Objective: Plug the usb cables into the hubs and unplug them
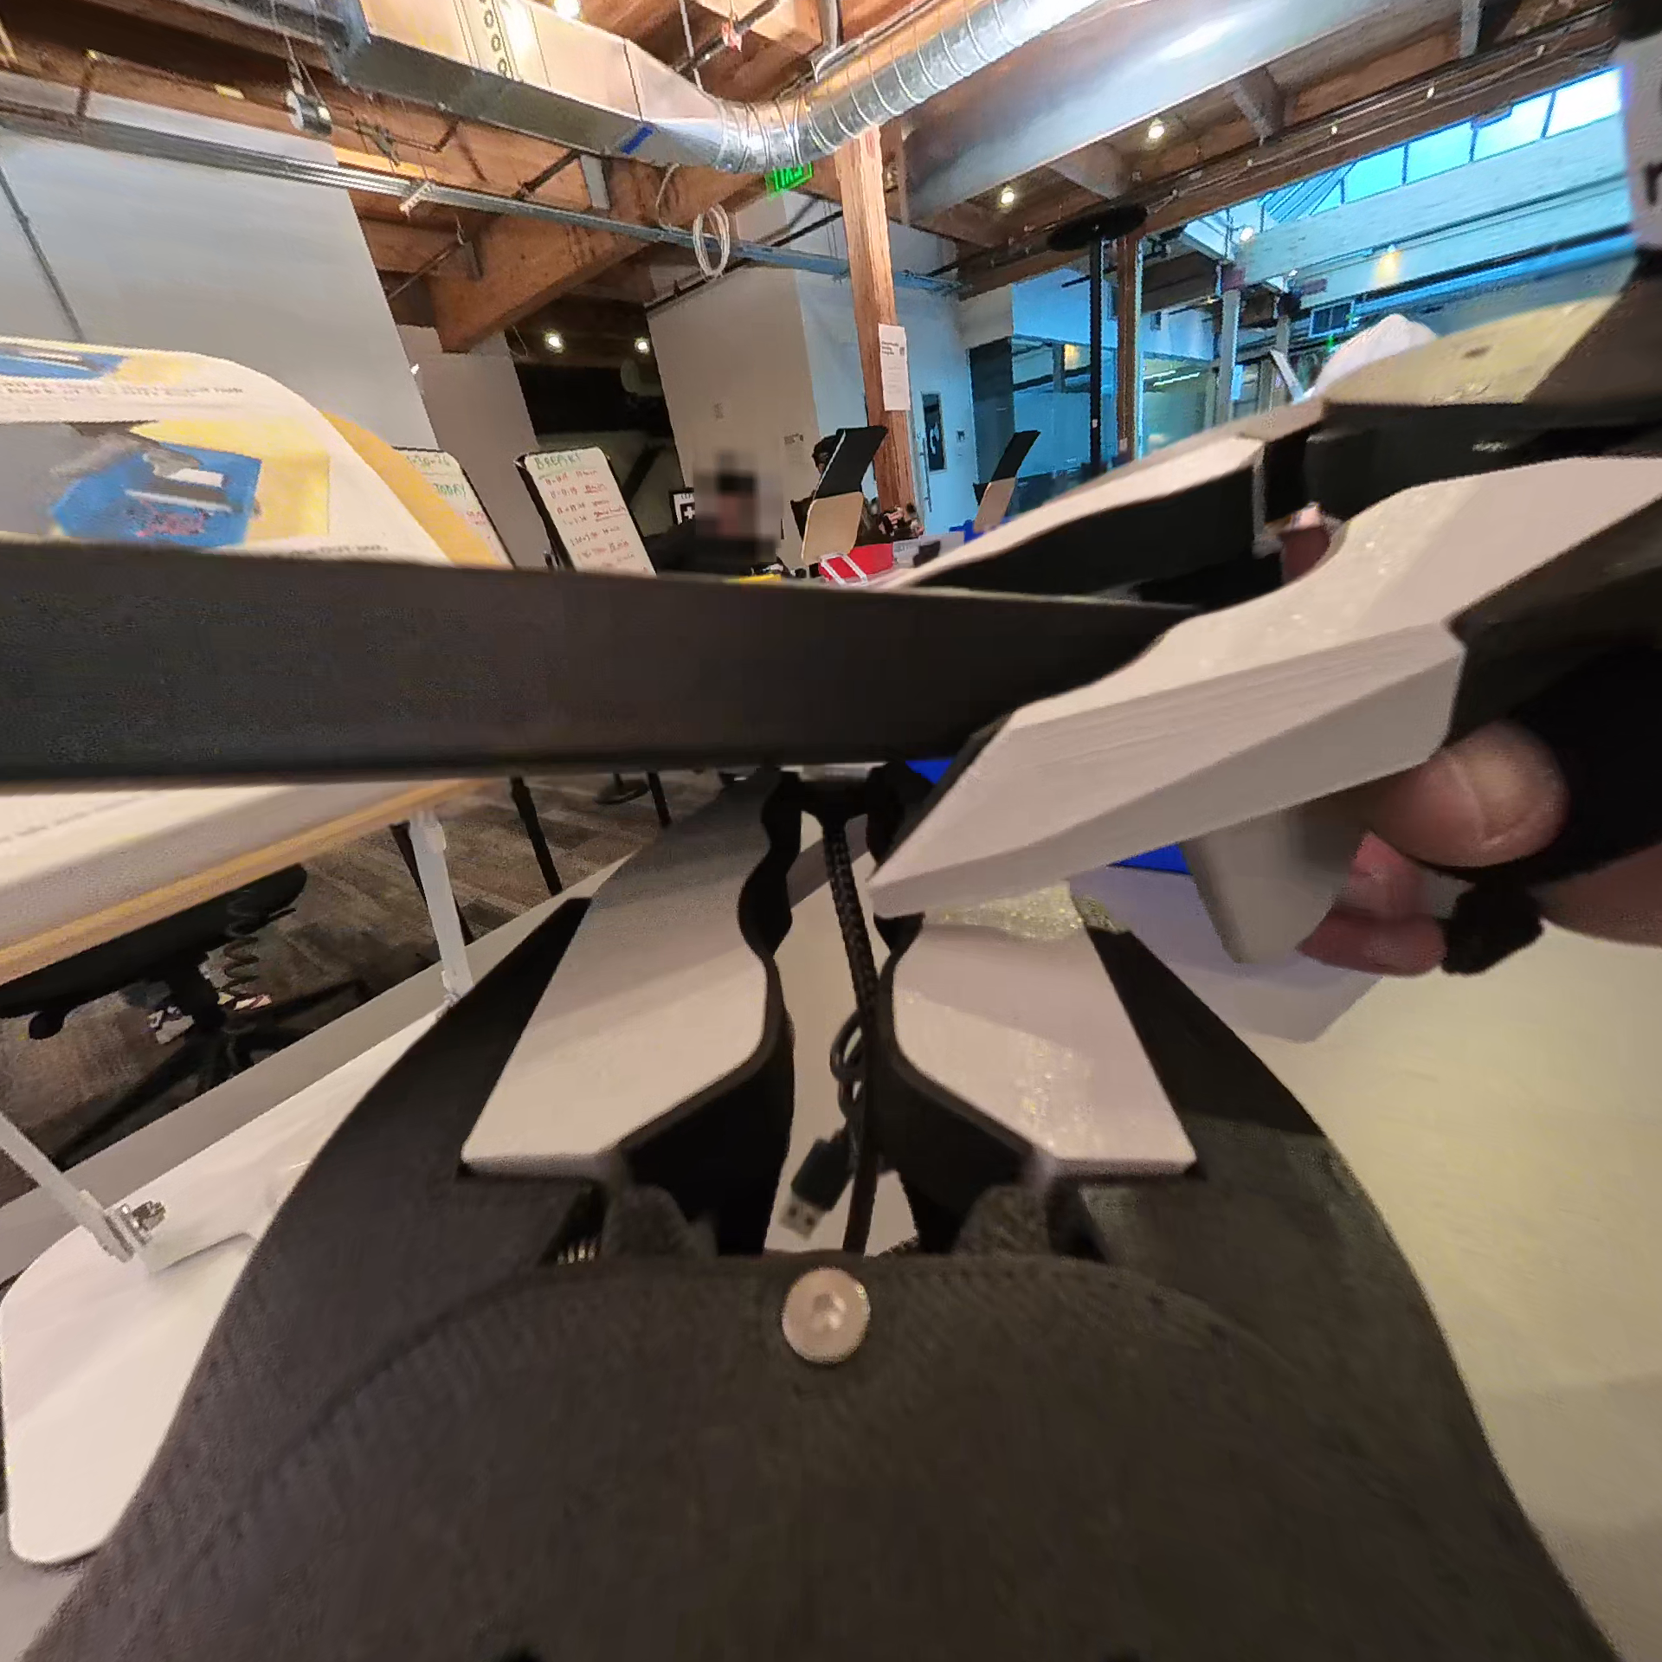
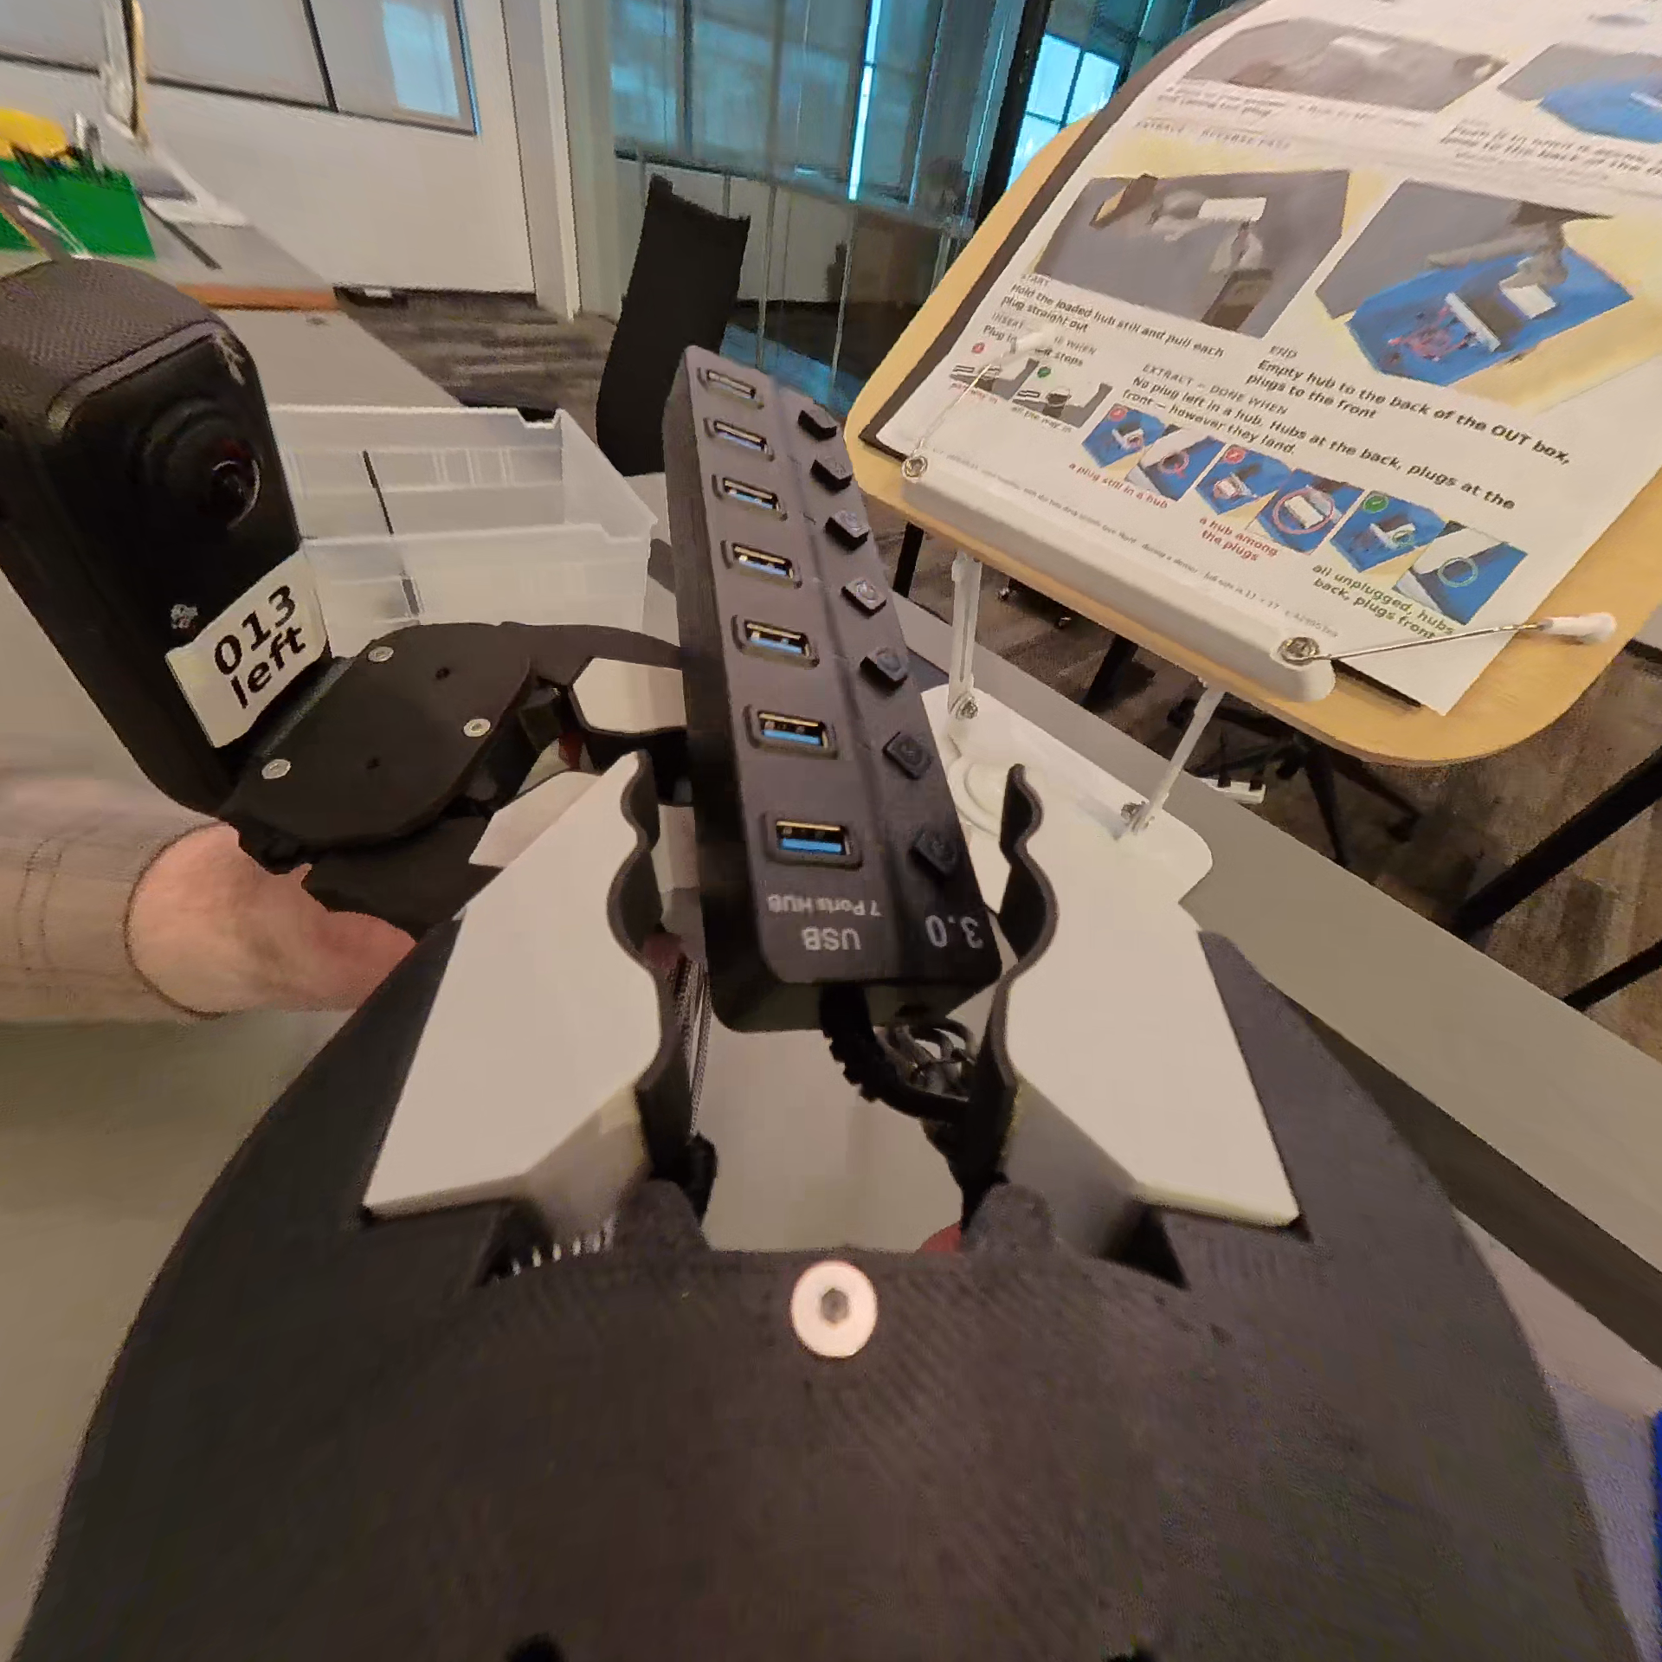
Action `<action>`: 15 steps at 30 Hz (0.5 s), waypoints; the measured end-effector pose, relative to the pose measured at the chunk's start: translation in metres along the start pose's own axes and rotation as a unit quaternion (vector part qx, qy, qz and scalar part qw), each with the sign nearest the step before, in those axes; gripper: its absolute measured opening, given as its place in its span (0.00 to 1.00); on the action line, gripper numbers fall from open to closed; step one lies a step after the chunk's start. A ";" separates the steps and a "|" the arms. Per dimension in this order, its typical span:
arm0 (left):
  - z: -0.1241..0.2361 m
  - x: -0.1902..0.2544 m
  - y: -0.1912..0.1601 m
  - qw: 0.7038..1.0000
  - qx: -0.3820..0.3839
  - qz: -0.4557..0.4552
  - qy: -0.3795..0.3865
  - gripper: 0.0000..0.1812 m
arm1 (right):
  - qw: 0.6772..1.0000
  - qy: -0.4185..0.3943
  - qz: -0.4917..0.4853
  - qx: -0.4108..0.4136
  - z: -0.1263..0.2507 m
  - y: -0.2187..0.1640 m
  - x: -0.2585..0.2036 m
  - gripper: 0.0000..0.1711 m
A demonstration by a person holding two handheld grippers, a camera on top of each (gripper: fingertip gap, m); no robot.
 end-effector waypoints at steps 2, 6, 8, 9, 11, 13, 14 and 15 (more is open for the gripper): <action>0.000 0.001 0.001 1.000 0.003 -0.003 0.001 0.08 | 1.000 0.011 -0.025 0.008 0.000 0.000 -0.002 0.41; 0.000 0.002 0.002 1.000 0.004 -0.007 0.001 0.07 | 1.000 0.018 -0.003 -0.013 -0.001 -0.002 -0.002 0.32; 0.000 0.002 0.004 1.000 0.008 -0.008 0.000 0.07 | 0.999 0.018 0.029 -0.018 0.001 0.000 -0.003 0.32; 0.000 0.003 0.005 1.000 0.009 -0.010 -0.002 0.07 | 0.998 0.019 0.048 -0.021 0.002 0.002 -0.003 0.32; -0.001 0.005 0.006 1.000 0.012 -0.007 -0.002 0.07 | 0.996 0.024 0.077 -0.035 0.004 0.006 -0.005 0.32; -0.001 0.005 0.009 1.000 0.022 0.001 -0.003 0.07 | 0.993 0.028 0.106 -0.037 0.005 0.010 -0.008 0.32; 0.000 0.005 0.011 1.000 0.027 0.003 -0.003 0.07 | 0.992 0.035 0.118 -0.035 0.006 0.013 -0.010 0.32; 0.000 0.005 0.013 0.999 0.031 0.006 -0.002 0.08 | 0.990 0.046 0.126 -0.034 0.008 0.016 -0.014 0.32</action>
Point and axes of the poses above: each gripper's, where its closed fingertips meet, z back along the fingers, y out of its top, x = y × z across the jaws, the point moved 3 cm from there along z, back along the fingers, and after that the axes turned 11 degrees about -y, right-handed, at the moved point
